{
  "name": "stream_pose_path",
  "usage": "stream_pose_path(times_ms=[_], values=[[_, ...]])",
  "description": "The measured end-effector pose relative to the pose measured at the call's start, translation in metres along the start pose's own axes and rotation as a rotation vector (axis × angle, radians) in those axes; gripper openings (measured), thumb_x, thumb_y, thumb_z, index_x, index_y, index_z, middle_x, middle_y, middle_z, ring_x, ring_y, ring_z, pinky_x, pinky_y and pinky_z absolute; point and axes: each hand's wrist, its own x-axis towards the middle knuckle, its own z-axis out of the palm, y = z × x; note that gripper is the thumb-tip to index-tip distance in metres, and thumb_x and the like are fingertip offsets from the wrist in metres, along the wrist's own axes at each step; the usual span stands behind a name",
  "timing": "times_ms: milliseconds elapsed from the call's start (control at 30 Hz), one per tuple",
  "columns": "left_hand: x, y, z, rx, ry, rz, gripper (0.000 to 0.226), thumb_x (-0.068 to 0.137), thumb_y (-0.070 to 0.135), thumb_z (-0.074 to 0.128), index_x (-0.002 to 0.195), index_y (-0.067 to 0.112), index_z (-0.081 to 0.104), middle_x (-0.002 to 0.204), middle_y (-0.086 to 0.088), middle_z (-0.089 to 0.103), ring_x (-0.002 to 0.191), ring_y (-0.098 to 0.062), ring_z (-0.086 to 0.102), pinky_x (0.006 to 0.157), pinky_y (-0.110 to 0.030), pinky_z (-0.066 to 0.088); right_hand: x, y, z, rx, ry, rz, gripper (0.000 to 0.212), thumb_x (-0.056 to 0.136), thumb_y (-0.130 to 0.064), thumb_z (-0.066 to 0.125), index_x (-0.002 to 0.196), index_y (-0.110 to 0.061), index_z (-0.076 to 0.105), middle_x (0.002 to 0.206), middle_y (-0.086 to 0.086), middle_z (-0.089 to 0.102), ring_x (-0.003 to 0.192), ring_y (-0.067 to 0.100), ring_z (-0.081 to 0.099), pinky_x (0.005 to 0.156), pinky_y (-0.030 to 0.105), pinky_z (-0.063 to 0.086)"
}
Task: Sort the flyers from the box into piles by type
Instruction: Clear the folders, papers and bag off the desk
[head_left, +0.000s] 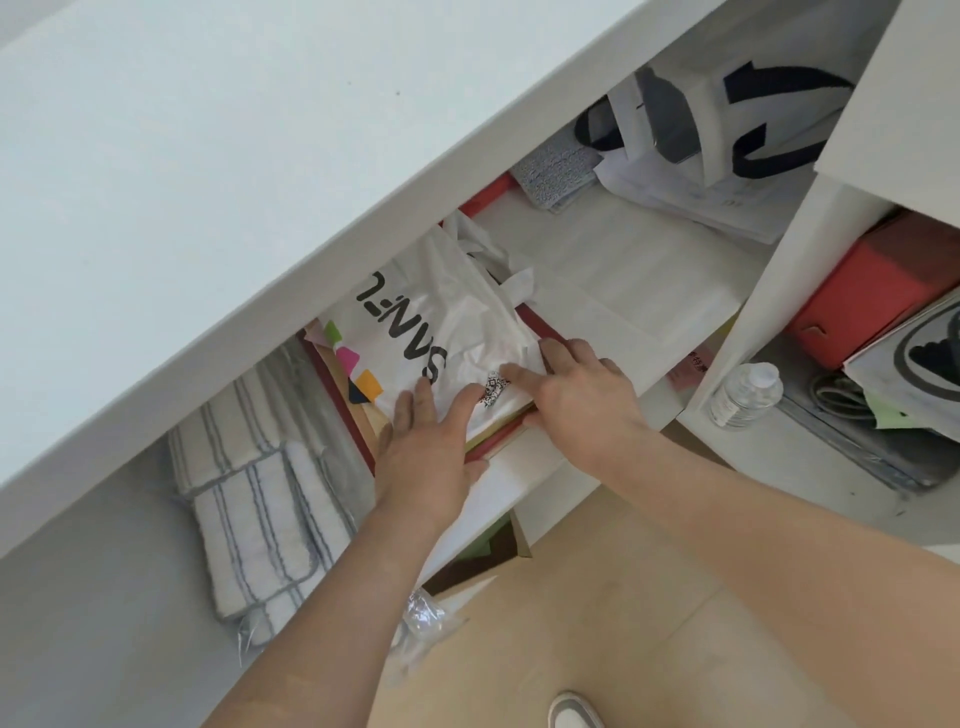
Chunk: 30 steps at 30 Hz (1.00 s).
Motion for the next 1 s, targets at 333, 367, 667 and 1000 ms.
stream_pose_path(times_ms=[333,367,667,1000], values=[[-0.021,-0.001,0.018,0.082,-0.029,-0.037,0.07,0.093,0.063,0.011,0.14,0.035,-0.032,0.154,-0.014,-0.026,0.142,-0.036,-0.019,0.117,-0.052,-0.001,-0.025,0.001,0.014,-0.084,-0.133,-0.329,0.072,0.097,-0.026,0.043,0.152,-0.032,-0.003,0.16,0.004,-0.008,0.147,0.022,-0.008,0.115,0.051,-0.005],[-0.02,-0.001,0.02,0.083,-0.051,-0.035,0.072,0.093,0.063,0.013,0.138,0.035,-0.035,0.153,-0.014,-0.029,0.142,-0.036,-0.021,0.117,-0.053,-0.002,-0.023,0.005,0.012,-0.067,-0.199,-0.316,0.074,0.097,-0.027,0.042,0.15,-0.035,-0.01,0.159,0.0,-0.015,0.146,0.019,-0.014,0.116,0.05,-0.006],[-0.062,0.013,-0.048,-0.567,0.29,0.0,0.043,0.09,0.012,0.053,0.131,0.025,0.051,0.142,-0.001,0.041,0.125,-0.014,0.044,0.101,-0.026,0.041,-0.068,0.008,-0.049,0.547,0.048,0.011,0.049,0.093,-0.018,0.051,0.141,-0.024,0.044,0.143,0.001,0.046,0.131,0.019,0.043,0.104,0.034,0.039],[-0.236,0.076,0.023,-0.836,-0.032,-0.067,0.034,0.082,-0.003,0.055,0.089,0.026,0.072,0.091,0.019,0.063,0.08,0.006,0.055,0.07,-0.011,0.04,-0.226,0.016,-0.039,1.284,-0.153,0.657,0.02,0.09,-0.01,0.057,0.106,-0.013,0.068,0.086,0.001,0.072,0.075,0.011,0.068,0.077,0.023,0.05]])
